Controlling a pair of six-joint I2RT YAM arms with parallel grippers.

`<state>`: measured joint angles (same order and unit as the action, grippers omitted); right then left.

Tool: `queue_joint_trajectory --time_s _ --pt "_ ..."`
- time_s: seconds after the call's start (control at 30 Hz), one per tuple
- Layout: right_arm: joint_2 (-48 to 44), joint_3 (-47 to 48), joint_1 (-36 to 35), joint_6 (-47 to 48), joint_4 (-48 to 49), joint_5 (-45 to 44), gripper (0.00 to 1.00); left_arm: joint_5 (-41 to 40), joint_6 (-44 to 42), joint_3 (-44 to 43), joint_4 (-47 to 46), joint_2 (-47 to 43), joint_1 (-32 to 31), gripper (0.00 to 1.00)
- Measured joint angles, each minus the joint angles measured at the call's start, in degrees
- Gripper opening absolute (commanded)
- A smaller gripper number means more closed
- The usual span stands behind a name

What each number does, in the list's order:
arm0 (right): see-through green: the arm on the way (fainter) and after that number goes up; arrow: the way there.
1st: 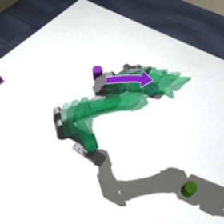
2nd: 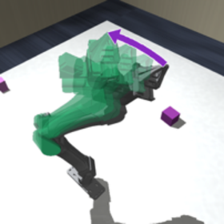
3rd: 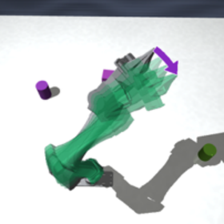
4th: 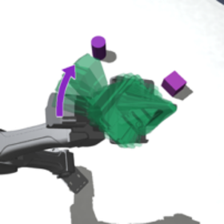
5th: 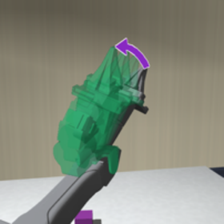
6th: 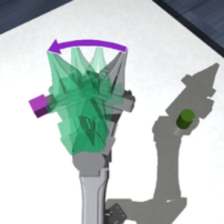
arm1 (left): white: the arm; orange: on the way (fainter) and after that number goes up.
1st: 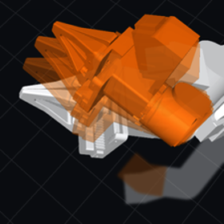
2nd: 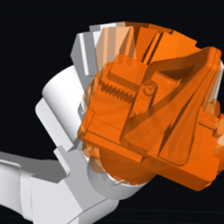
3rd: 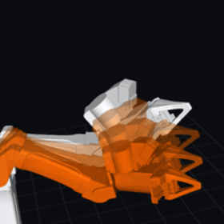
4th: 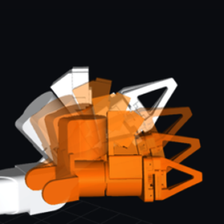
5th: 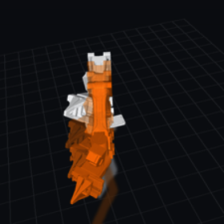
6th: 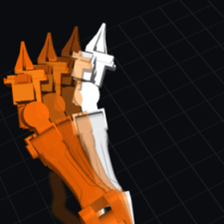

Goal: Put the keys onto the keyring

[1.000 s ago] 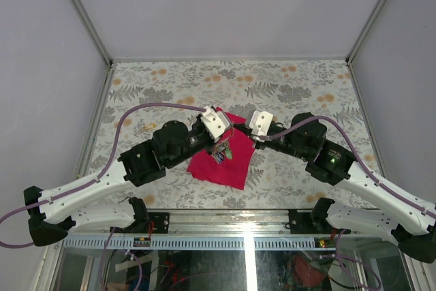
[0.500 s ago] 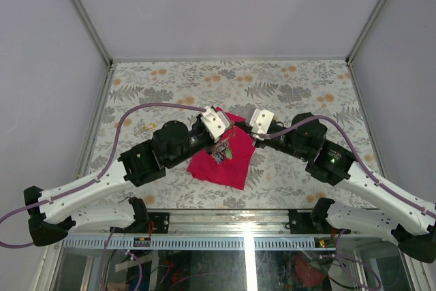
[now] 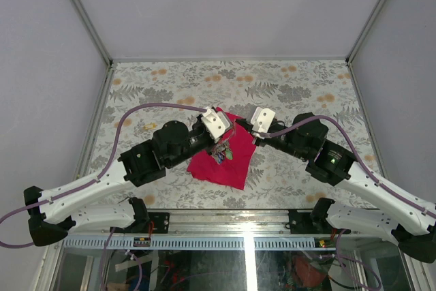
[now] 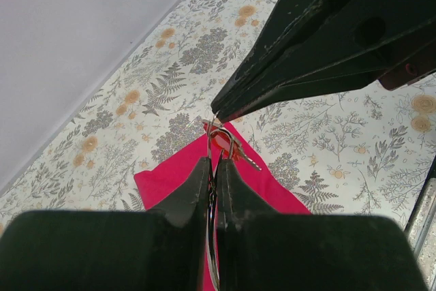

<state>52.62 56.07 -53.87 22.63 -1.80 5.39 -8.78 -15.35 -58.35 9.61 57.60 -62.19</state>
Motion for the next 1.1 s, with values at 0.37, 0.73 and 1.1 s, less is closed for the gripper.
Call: queue_joint_trajectory --time_s 0.37,0.73,1.1 --pt "0.0 0.0 0.0 -0.2 0.0 0.0 0.20 1.1 0.0 0.0 0.5 0.0 0.0 0.00" --pt "-0.7 0.0 0.0 -0.6 -0.2 -0.6 0.27 1.1 0.0 0.0 0.6 0.0 0.0 0.00" --pt "-3.7 4.2 0.0 -25.2 -7.5 -6.1 0.38 0.8 0.0 0.0 0.5 0.0 0.0 0.00"
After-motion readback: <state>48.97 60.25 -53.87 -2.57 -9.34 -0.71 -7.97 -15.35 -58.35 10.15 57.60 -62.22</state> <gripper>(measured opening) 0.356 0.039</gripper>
